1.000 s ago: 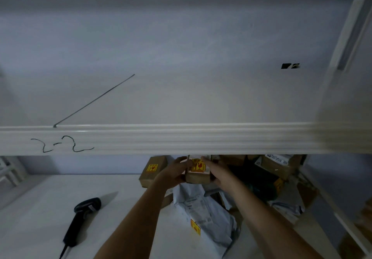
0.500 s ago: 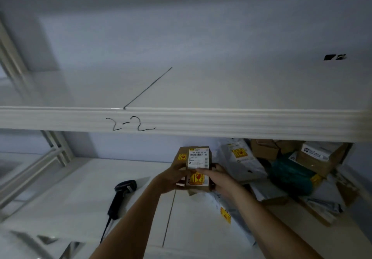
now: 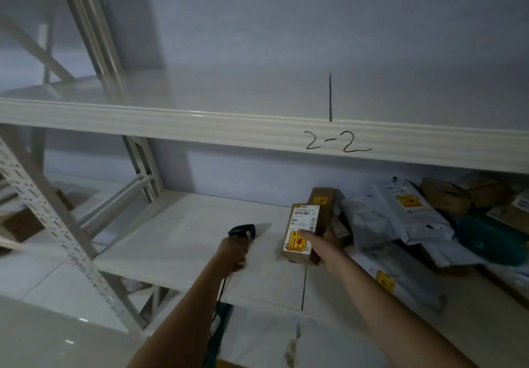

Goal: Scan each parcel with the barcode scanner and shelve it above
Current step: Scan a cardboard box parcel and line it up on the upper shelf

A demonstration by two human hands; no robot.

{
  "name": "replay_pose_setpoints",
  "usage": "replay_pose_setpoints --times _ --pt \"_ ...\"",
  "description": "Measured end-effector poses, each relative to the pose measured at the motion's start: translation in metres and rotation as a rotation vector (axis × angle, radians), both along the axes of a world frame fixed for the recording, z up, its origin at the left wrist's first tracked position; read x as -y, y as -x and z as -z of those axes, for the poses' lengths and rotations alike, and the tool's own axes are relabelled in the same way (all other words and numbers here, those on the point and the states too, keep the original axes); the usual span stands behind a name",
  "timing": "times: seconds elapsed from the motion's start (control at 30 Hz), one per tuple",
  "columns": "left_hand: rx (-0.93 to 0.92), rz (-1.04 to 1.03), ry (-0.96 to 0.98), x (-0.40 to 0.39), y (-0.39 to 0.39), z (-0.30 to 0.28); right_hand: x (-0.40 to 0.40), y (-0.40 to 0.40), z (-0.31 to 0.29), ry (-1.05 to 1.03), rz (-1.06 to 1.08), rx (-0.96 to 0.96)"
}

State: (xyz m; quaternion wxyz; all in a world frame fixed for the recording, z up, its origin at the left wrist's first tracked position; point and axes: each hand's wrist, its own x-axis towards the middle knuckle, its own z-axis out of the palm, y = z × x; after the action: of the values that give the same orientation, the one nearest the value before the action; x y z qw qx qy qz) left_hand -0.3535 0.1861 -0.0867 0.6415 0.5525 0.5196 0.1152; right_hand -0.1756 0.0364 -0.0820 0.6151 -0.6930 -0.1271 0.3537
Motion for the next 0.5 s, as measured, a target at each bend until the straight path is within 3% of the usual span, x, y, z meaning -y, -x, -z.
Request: replay_pose_setpoints --times 0.23,0.5 --pt "-0.155 -0.040 -0.135 -0.036 0.024 0.034 -0.037 0.010 0.033 0.089 -0.006 -0.078" --pt "-0.390 0.200 -0.124 -0.071 -0.019 0.053 -0.082 -0.024 0.062 0.119 -0.070 -0.177"
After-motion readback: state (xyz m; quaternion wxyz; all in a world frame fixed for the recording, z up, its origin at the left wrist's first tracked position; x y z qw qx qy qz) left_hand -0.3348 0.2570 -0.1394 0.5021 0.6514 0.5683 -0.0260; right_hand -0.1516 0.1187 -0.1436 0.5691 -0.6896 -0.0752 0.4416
